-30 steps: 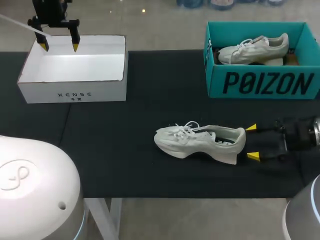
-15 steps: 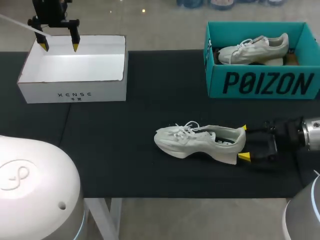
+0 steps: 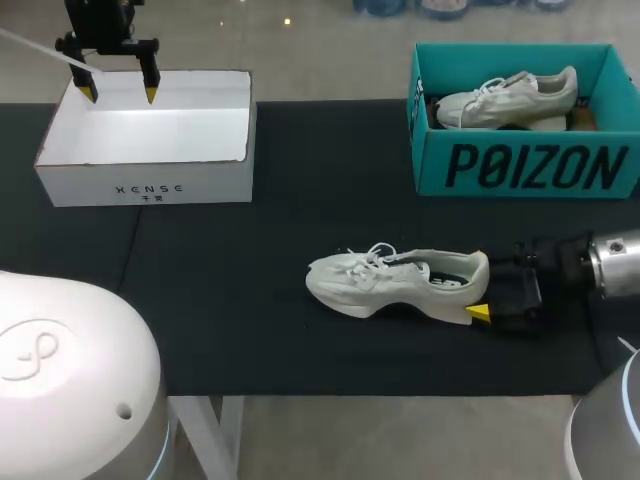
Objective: Take the shoe out of the shoebox, open the shoe tongue, remove and reinsert the insole, then place the shoe into the shoebox
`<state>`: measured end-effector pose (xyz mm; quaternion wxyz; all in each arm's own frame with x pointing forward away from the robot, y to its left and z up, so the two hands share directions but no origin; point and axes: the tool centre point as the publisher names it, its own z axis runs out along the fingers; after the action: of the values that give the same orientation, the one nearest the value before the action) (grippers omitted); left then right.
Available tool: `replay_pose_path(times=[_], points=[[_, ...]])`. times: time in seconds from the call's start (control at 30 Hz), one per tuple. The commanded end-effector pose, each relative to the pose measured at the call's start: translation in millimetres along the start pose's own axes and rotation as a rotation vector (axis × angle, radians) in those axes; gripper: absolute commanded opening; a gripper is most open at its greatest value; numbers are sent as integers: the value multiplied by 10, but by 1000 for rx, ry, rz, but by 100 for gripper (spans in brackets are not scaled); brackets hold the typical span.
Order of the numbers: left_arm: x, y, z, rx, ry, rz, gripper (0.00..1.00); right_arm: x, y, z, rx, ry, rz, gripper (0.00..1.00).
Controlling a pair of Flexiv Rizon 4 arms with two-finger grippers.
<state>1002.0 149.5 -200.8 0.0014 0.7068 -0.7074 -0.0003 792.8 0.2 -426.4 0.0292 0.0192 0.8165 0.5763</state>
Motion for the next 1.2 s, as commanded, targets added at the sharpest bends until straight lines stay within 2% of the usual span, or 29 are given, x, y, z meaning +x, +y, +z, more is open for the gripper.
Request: replay_pose_path(times=[0.03,0.63,0.7,1.2], points=[[0,4,-4,0,-1,0,100,-35,-61,44,-1,11,4,100],[0,4,-4,0,-1,0,100,2,-95,145,-24,33,14,100],[0,4,-4,0,-1,0,100,13,-103,155,-39,33,12,0],[0,4,-4,0,-1,0,100,37,-106,170,-44,22,16,0]])
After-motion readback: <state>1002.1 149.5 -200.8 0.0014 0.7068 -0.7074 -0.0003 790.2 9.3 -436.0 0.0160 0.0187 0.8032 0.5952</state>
